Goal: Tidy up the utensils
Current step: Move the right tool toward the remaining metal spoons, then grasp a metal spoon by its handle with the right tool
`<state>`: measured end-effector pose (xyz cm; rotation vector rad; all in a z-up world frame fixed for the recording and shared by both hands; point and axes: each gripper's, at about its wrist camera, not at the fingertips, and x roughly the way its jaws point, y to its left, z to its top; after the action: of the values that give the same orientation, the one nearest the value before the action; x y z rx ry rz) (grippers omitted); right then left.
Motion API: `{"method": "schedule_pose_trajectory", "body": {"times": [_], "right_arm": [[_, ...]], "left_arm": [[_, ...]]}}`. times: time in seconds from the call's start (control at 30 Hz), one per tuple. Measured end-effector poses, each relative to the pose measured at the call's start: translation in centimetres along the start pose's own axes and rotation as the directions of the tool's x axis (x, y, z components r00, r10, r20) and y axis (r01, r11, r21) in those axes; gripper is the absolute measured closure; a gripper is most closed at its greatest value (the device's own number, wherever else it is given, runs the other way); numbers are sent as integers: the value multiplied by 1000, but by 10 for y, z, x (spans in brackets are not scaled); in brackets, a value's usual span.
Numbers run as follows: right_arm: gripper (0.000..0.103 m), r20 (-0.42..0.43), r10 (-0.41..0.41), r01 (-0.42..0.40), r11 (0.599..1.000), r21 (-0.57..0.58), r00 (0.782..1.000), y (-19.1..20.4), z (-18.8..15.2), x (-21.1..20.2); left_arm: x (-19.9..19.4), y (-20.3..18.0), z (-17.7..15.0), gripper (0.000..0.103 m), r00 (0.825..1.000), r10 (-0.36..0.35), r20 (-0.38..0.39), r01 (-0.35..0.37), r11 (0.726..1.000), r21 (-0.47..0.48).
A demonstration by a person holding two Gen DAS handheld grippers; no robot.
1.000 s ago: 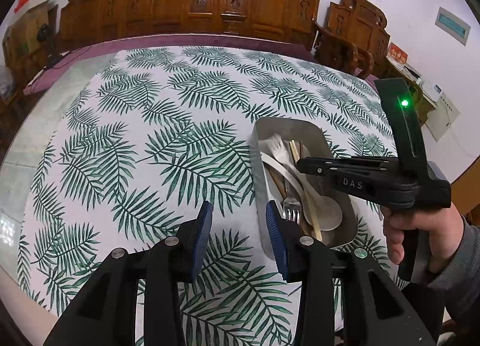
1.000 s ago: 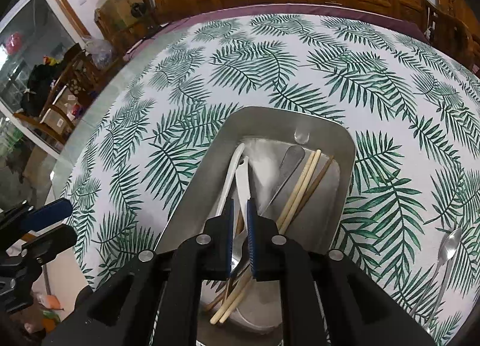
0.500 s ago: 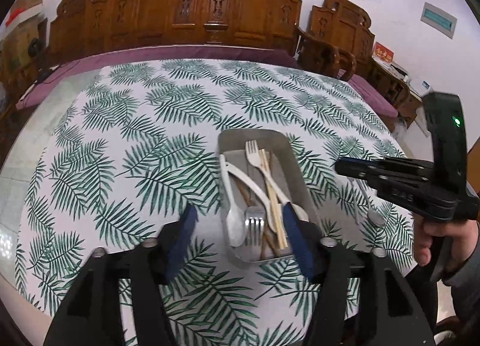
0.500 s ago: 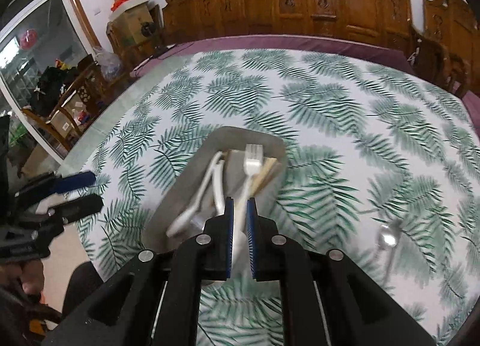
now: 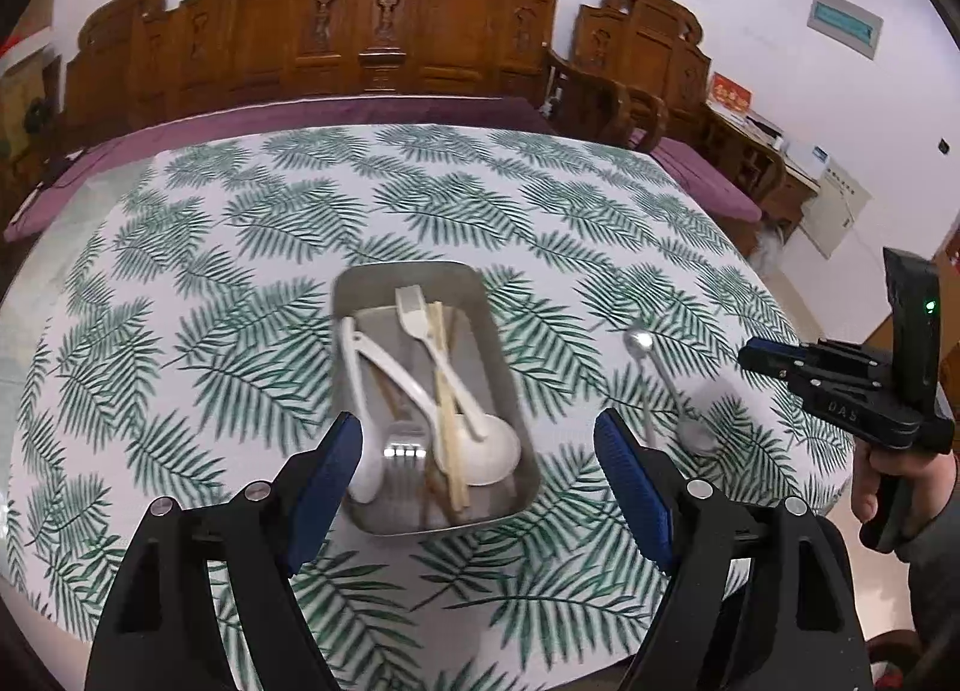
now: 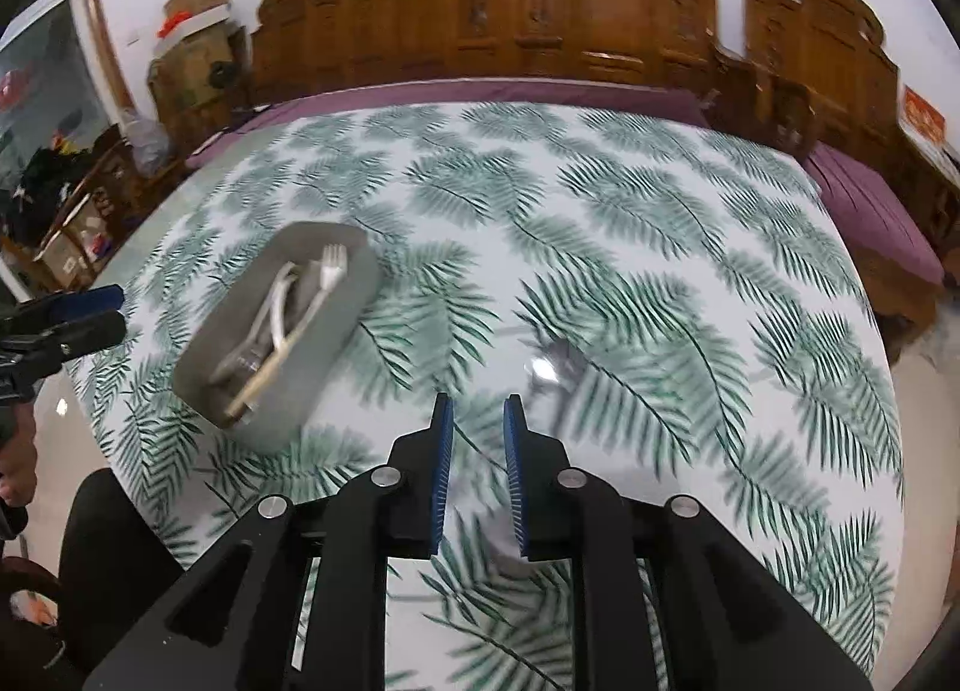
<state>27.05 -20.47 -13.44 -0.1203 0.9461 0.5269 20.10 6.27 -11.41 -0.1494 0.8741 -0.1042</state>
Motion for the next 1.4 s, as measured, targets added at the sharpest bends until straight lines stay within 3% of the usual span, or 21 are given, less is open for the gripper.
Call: {"method": "schedule_pose_trajectory", "body": {"times": [0.2, 0.5, 0.83, 1.0, 1.4], "right_arm": [[72, -44, -24, 25, 1000, 14, 999, -8, -28, 12], [70, -115, 7, -12, 999, -45, 993, 10, -46, 39], [67, -180, -94, 65, 984, -164, 979, 14, -59, 69], [67, -173, -117, 85, 979, -185, 978, 7, -62, 72], [100, -127, -49, 34, 992, -121, 991, -24, -54, 54]], "left_arm": [[7, -24, -5, 27, 1000, -23, -14, 23, 999, 31], [16, -44, -14, 27, 998, -39, -51, 43, 997, 69], [18, -53, -17, 27, 997, -42, -62, 48, 995, 89], [21, -54, -18, 27, 996, -40, -74, 47, 994, 94], [38, -72, -16, 27, 995, -39, -96, 50, 991, 120]]}}
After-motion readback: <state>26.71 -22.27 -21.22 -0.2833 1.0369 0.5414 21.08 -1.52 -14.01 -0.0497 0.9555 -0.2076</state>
